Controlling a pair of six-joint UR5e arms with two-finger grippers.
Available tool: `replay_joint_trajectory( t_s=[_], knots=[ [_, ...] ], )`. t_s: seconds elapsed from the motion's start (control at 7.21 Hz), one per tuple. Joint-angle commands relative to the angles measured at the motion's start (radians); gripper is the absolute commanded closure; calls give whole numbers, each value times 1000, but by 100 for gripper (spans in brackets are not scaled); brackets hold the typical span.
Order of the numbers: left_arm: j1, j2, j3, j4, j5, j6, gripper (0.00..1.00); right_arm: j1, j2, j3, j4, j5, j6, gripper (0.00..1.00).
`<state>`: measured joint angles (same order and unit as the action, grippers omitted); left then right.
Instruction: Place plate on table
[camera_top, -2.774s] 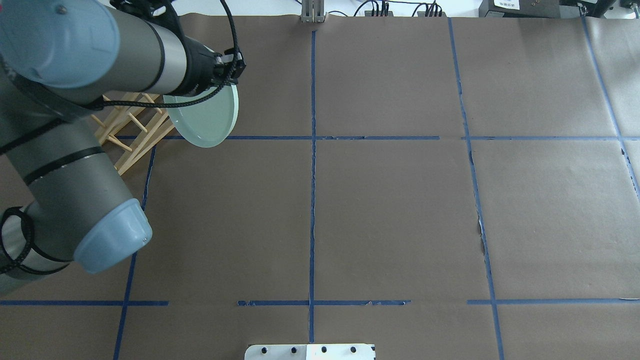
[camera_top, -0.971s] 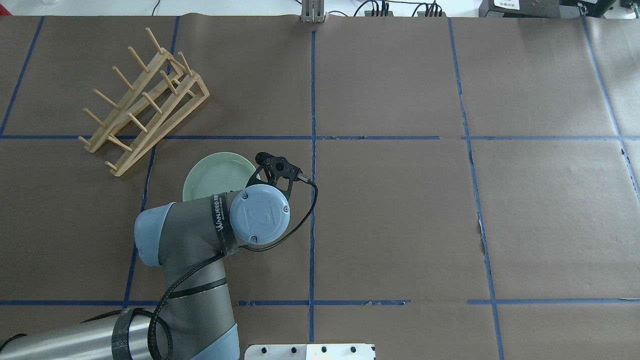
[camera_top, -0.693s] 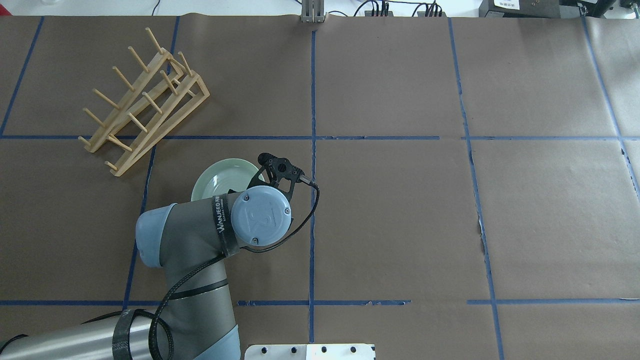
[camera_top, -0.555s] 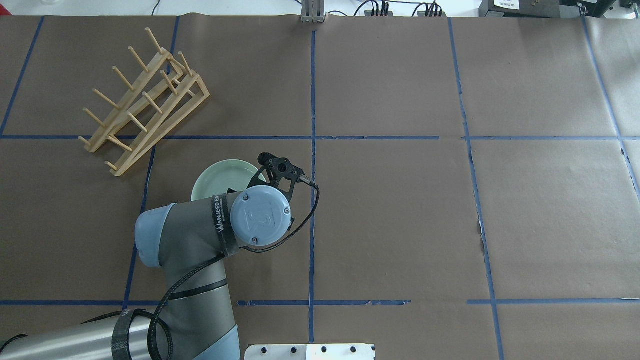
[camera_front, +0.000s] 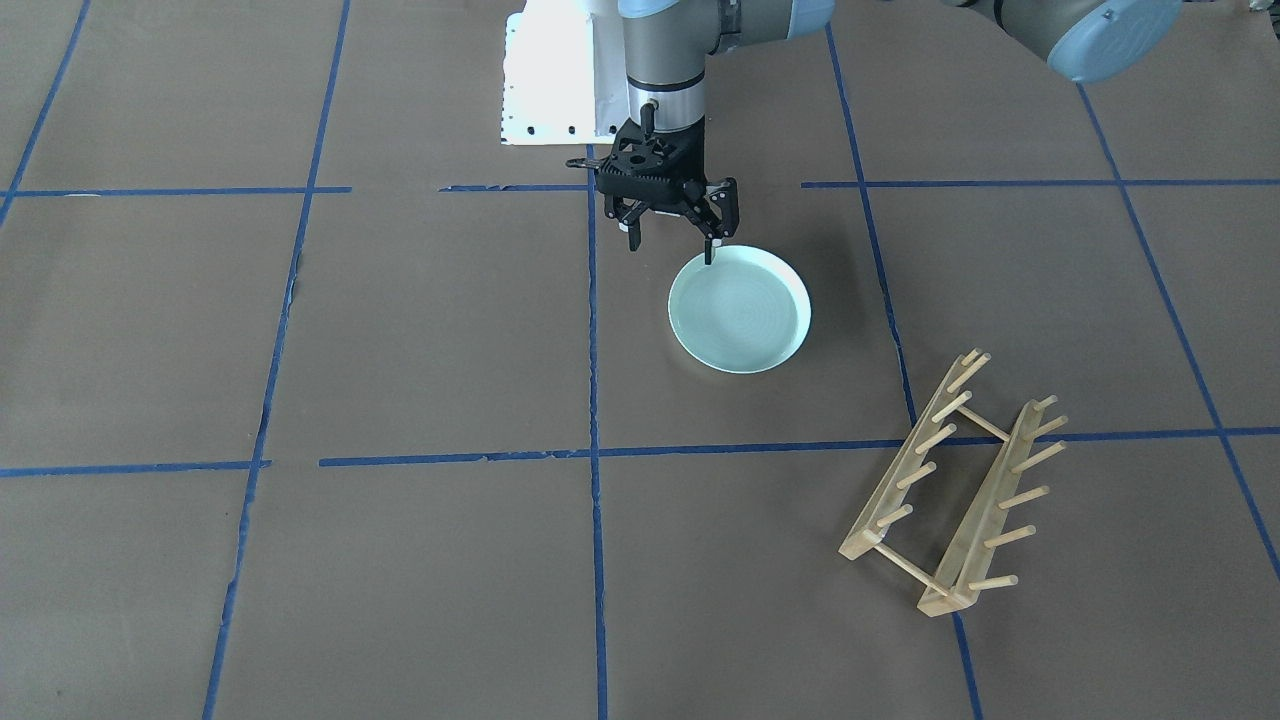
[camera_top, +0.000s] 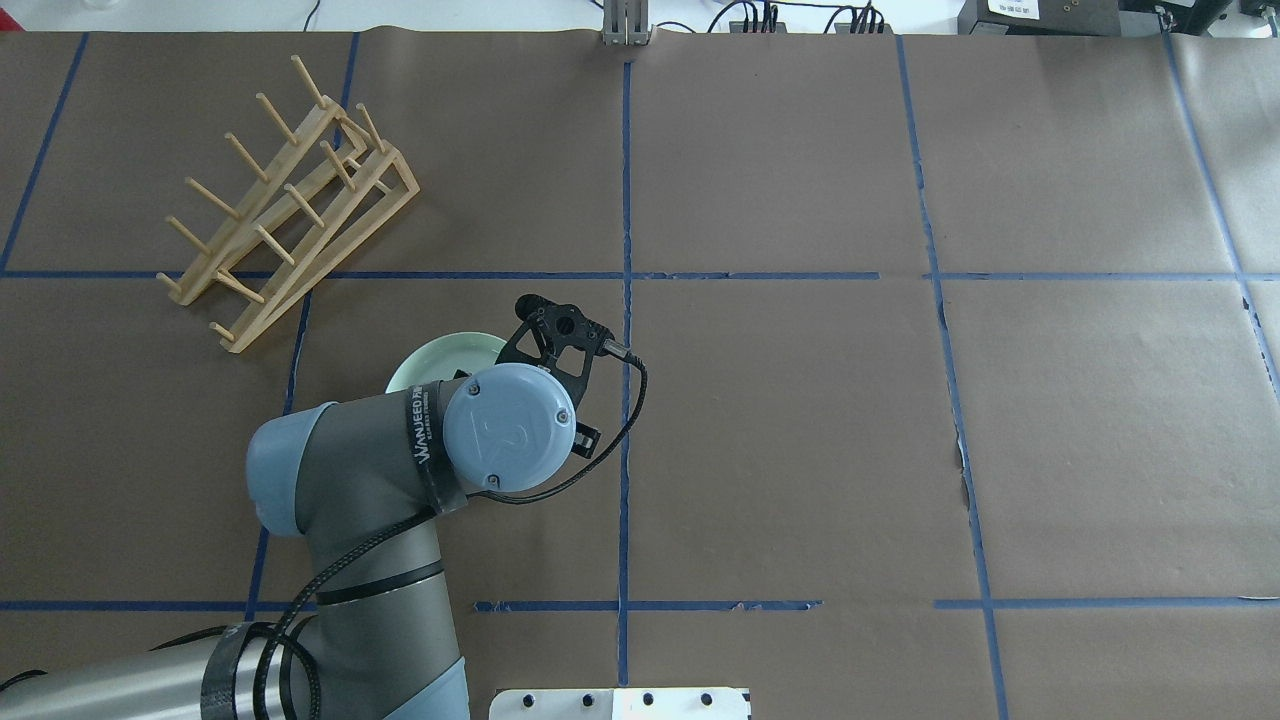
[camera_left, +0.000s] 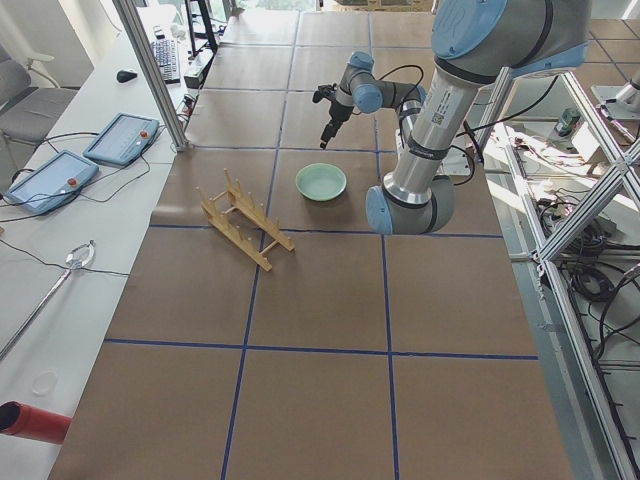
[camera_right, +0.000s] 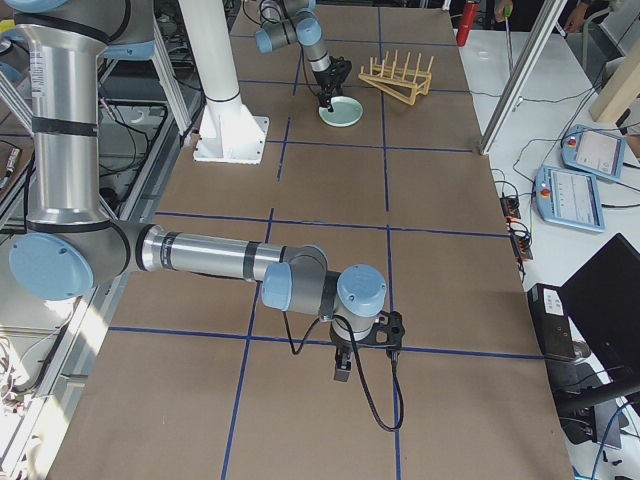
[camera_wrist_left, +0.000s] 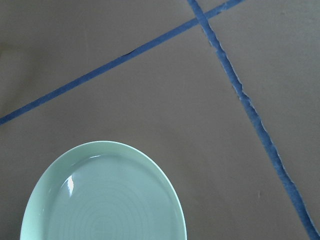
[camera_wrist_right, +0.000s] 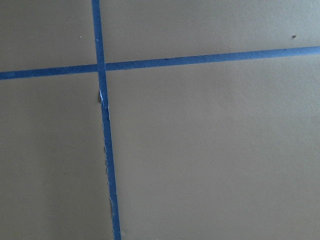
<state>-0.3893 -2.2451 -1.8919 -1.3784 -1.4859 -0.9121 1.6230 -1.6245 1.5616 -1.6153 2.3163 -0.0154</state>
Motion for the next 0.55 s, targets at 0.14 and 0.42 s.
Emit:
replay_joint_trajectory(
  t_s=[0.14,0.42],
  knots=[
    [-283,-1,-38,-11,-282,83,0,0,0,0,0,0,0,0],
    [-484,15,-36,-7,-374,301,0,0,0,0,0,0,0,0]
  ],
)
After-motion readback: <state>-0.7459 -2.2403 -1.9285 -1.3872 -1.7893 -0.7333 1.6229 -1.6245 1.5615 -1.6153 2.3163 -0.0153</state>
